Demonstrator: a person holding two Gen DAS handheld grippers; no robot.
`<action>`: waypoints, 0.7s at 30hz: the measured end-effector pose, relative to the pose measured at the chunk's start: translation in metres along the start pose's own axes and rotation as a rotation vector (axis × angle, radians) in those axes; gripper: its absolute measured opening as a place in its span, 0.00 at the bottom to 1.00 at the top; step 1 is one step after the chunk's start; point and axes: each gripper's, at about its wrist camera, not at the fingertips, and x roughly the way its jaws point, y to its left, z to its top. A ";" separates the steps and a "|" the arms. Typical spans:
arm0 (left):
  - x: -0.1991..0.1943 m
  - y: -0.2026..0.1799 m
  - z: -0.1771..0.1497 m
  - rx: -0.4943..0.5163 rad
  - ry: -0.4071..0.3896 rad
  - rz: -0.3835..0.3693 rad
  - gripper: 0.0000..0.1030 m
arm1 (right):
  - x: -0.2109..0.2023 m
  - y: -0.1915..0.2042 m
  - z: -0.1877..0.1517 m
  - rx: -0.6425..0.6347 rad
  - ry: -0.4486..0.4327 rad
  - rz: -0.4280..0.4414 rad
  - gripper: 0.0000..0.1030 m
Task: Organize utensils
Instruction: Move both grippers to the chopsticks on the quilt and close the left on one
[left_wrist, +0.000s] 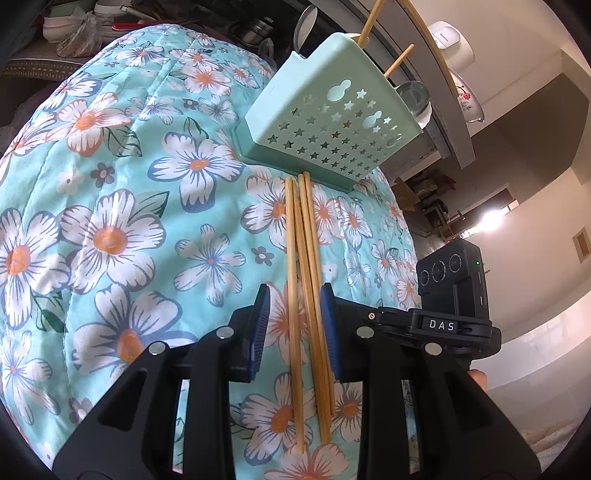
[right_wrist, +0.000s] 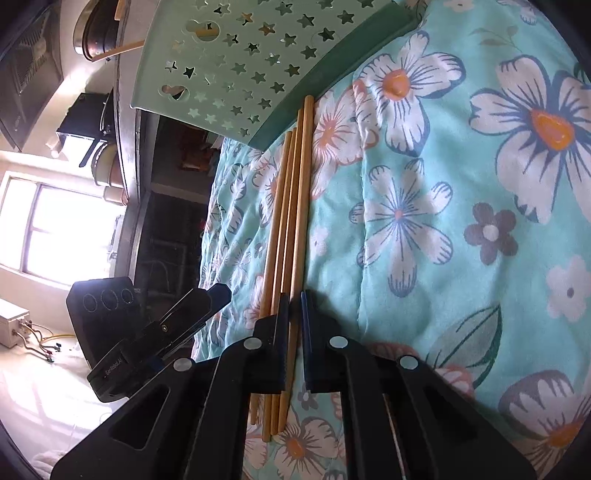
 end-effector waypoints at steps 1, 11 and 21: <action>0.001 0.000 0.000 -0.002 0.003 0.001 0.25 | -0.001 -0.002 0.000 0.000 -0.002 0.002 0.06; 0.018 -0.009 -0.004 0.035 0.076 0.025 0.25 | -0.039 -0.018 -0.002 -0.004 -0.050 -0.025 0.06; 0.038 -0.022 -0.009 0.128 0.106 0.145 0.23 | -0.082 -0.050 -0.017 0.045 -0.125 -0.073 0.04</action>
